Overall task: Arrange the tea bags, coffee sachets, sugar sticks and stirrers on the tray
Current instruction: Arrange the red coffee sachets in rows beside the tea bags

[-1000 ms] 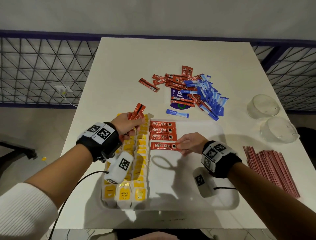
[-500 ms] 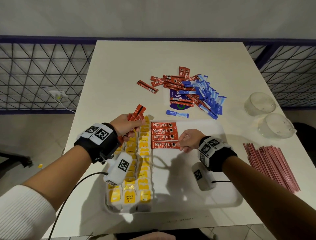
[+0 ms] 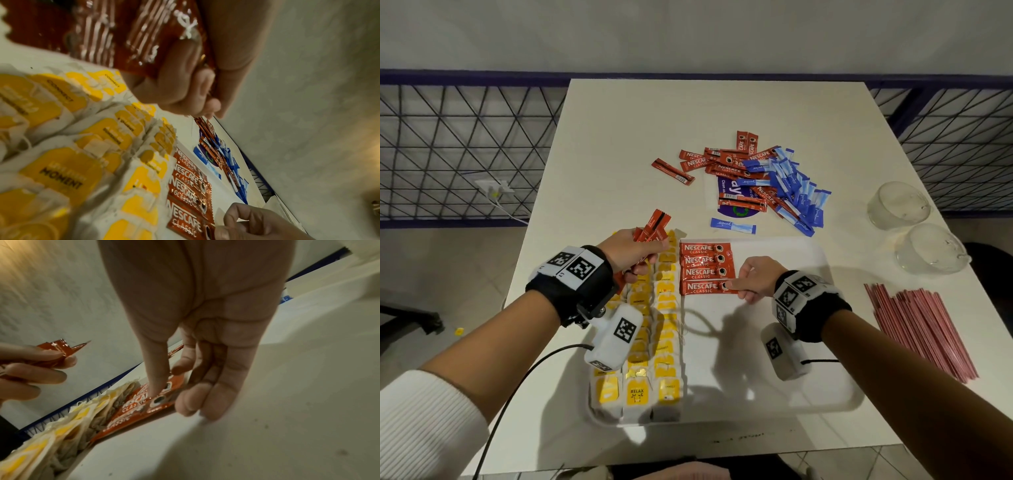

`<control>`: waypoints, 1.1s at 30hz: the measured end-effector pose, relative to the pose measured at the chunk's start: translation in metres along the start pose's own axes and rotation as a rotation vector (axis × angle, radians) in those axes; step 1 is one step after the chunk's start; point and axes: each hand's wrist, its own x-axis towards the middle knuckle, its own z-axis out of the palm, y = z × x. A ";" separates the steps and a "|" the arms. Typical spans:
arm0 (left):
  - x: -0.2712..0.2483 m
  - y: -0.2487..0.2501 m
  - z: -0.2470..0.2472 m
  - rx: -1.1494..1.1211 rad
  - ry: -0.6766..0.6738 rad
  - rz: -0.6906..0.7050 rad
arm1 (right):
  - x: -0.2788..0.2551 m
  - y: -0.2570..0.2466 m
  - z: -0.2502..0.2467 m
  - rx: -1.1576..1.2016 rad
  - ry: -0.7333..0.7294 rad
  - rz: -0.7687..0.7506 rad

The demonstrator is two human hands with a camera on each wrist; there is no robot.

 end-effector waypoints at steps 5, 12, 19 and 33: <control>0.000 0.000 0.003 0.004 0.004 0.004 | -0.003 0.000 0.000 -0.090 -0.029 -0.049; -0.001 0.002 0.005 0.033 0.009 -0.001 | -0.006 0.003 -0.001 -0.173 -0.048 -0.142; -0.002 0.006 0.009 0.068 -0.006 -0.036 | -0.005 0.005 0.000 -0.186 -0.046 -0.154; -0.007 0.013 0.038 -0.029 -0.297 0.012 | -0.023 -0.043 -0.010 0.378 -0.116 -0.336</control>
